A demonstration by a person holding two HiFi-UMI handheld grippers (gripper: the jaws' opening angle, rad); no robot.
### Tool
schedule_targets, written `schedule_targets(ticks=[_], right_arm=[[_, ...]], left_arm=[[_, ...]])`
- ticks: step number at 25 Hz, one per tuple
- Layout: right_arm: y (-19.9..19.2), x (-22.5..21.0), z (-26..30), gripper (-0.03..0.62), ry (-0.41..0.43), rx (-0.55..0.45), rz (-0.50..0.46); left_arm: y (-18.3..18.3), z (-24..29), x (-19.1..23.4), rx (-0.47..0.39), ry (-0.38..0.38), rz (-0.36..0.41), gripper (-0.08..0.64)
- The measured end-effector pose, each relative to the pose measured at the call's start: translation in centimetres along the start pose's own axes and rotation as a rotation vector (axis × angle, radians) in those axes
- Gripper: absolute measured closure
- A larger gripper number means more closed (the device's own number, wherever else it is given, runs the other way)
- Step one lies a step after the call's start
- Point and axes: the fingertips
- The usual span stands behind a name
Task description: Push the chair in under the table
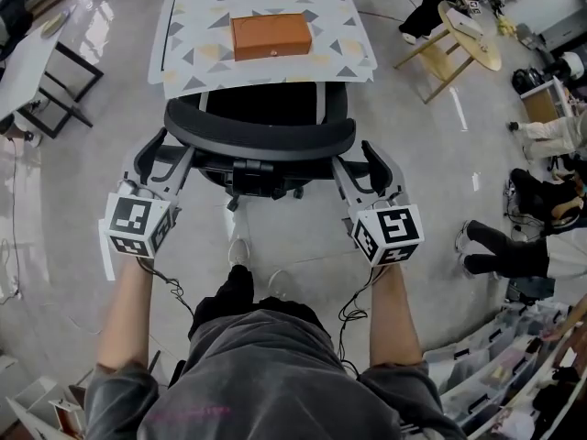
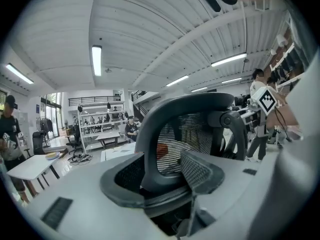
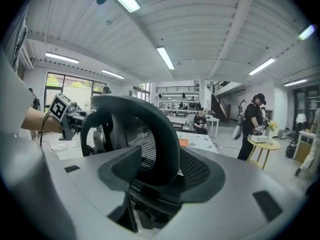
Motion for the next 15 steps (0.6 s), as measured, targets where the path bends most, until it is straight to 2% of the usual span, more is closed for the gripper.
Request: schedule_targets(ticks=[15], right_arm=[[-0.1,2.7,-10.2,0.367,0.054,-0.094,0.015]], left_arm=[[2.2,-8.7,-8.9,-0.064,0.048,0.014,0.347]])
Point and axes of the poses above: the fingertips, and each gripper's own axes: z forward along the fingers, x to its left, y out of its top, and after that the axes turned 3 degrees about z, right-handed
